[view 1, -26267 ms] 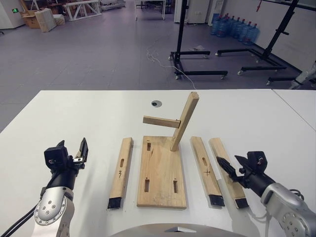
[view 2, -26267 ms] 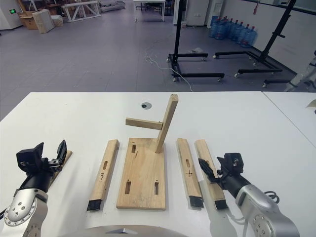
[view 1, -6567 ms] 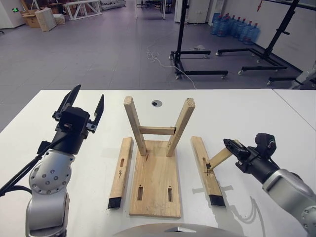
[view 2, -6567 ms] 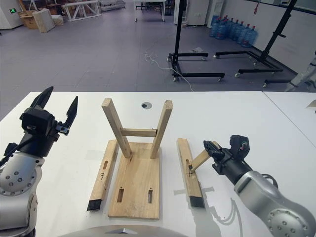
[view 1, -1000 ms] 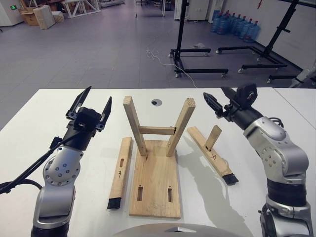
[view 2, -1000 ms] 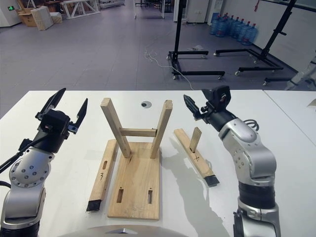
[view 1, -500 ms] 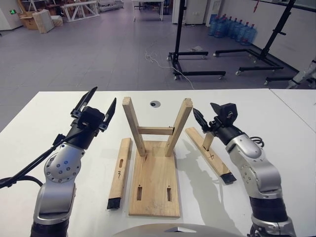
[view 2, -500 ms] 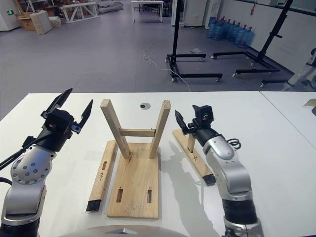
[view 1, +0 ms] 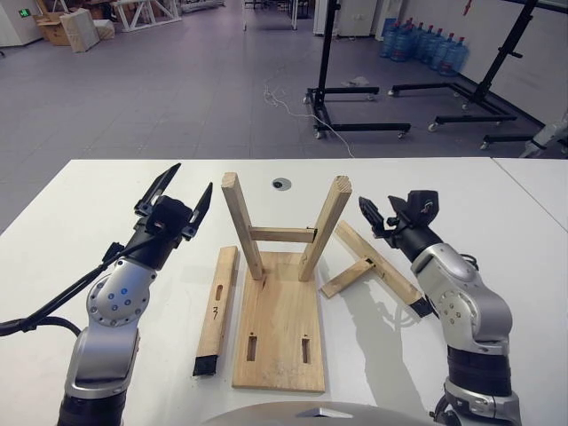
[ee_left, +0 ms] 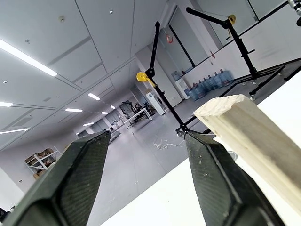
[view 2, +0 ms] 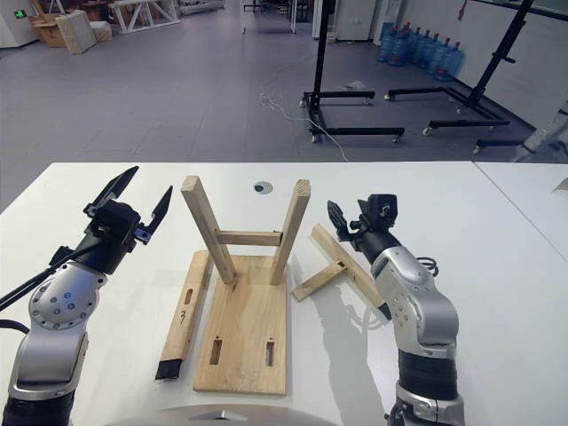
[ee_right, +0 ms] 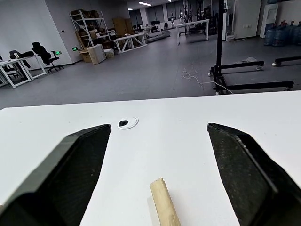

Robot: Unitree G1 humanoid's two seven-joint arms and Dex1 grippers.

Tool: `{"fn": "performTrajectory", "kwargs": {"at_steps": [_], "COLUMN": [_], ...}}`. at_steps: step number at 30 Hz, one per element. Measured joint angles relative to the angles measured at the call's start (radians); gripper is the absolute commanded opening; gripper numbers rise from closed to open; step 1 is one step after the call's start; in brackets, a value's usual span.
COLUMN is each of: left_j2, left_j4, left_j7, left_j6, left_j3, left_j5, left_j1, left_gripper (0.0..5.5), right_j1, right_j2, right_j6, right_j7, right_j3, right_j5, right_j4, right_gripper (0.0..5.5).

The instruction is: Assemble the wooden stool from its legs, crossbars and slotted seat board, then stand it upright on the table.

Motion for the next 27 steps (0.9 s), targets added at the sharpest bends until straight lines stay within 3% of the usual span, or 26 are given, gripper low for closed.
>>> {"fn": "performTrajectory", "kwargs": {"at_steps": [9, 18, 27], "left_j2": [-0.028, -0.052, -0.053], "left_j4": [-0.056, -0.093, -0.097], "left_j7": [0.032, 0.048, 0.045], "left_j6": [0.006, 0.012, 0.024], "left_j3": [0.004, -0.015, -0.020], "left_j5": [0.014, 0.022, 0.020], "left_j1": [0.073, 0.120, 0.129], "left_gripper": [2.89, 2.89, 2.89], "right_j1": [0.171, 0.437, 0.472], "right_j2": [-0.288, -0.344, -0.314], "right_j6": [-0.004, -0.091, -0.258], "right_j7": [0.341, 0.485, 0.490], "right_j3": [-0.080, -0.048, 0.025], "right_j5": [0.030, -0.028, -0.133], "right_j4": [0.088, 0.083, 0.221], "right_gripper": [3.78, 3.78, 2.26]}}
